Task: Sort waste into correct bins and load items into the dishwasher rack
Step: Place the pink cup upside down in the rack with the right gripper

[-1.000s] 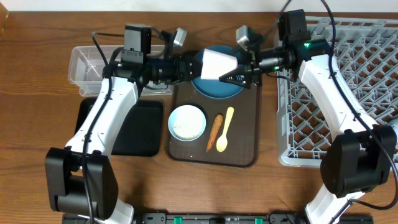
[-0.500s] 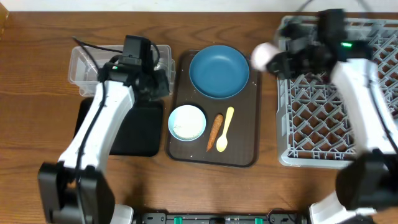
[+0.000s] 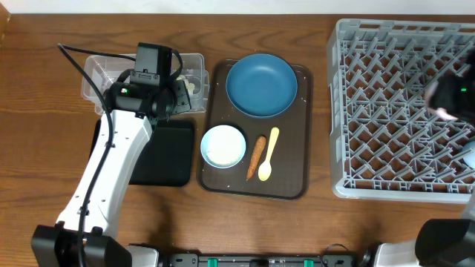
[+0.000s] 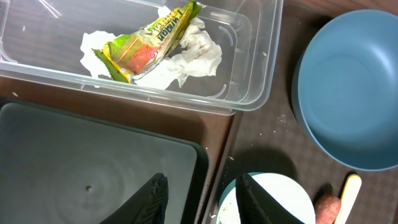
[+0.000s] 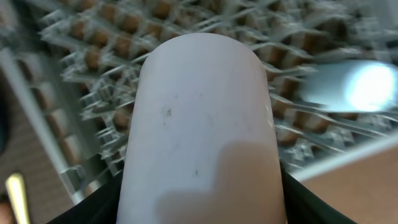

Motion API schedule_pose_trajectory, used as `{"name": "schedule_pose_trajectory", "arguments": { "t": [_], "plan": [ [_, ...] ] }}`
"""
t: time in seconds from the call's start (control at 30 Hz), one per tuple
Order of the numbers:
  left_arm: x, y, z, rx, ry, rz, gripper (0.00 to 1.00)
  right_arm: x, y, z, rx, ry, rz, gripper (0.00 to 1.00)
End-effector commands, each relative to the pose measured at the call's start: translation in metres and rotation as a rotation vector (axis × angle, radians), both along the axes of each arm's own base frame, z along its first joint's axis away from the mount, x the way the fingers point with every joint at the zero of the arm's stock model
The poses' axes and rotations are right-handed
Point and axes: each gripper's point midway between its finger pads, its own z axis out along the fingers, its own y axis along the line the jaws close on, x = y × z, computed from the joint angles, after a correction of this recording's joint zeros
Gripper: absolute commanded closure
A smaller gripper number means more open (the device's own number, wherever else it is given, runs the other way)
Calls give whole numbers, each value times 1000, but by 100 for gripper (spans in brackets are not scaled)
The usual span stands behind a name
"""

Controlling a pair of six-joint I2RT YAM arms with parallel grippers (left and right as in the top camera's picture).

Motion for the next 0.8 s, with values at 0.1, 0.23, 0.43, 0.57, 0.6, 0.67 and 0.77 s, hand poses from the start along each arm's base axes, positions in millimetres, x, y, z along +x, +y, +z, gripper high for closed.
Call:
{"name": "schedule_pose_trajectory", "arguments": {
  "t": [0.1, 0.23, 0.43, 0.57, 0.6, 0.67, 0.77],
  "plan": [
    [2, 6, 3, 25, -9, 9, 61, -23, -51, -10, -26, 102, -171, 99],
    [2, 6, 3, 26, -5, 9, 62, -33, -63, -47, 34, 242, -207, 99],
    [-1, 6, 2, 27, 4, 9, 61, -34, -71, -96, 113, 388, -220, 99],
    [-1, 6, 2, 27, 4, 9, 61, -34, -71, -122, 148, 459, -216, 99],
    [-1, 6, 2, 27, 4, 9, 61, -34, -71, -126, 155, 473, -215, 99],
    [-1, 6, 1, 28, 5, 9, 61, -35, -71, -134, 165, 494, -213, 99],
    [-1, 6, 1, 28, 5, 9, 61, -34, -71, -140, 172, 508, -213, 96]
  ]
}}
